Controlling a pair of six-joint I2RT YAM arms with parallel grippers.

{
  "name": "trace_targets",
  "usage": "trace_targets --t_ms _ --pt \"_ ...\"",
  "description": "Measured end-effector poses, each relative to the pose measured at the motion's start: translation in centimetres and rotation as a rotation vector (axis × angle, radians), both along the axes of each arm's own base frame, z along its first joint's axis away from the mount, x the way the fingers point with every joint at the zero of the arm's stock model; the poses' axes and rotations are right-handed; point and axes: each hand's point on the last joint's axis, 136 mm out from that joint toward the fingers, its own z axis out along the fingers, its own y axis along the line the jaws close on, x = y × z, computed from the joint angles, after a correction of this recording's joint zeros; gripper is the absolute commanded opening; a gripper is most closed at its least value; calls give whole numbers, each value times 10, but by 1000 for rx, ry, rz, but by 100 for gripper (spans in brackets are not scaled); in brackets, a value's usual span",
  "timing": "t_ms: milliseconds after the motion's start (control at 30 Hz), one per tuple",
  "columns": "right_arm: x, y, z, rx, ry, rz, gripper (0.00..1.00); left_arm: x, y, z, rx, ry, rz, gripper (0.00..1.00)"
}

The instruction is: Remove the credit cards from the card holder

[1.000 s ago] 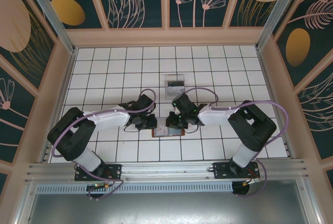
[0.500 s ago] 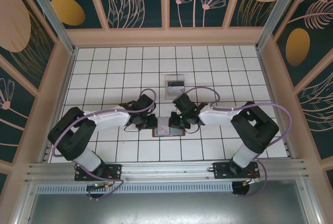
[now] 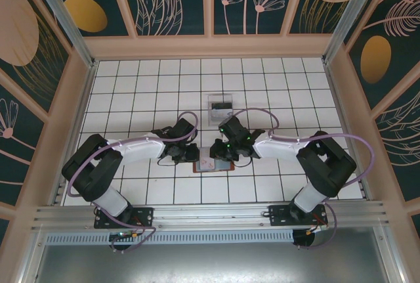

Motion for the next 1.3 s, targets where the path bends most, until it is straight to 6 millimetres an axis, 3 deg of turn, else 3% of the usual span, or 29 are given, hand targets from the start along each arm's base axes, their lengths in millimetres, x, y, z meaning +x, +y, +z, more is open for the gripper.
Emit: trace_targets --t_ms 467,1133,1300 --pt "-3 -9 -19 -34 20 -12 17 1 -1 0 0 1 0 20" --pt "-5 0 -18 93 38 -18 18 2 -2 -4 -3 20 -11 20" --pt "-5 -1 -19 112 43 -21 14 2 -3 -4 -6 23 -13 20"
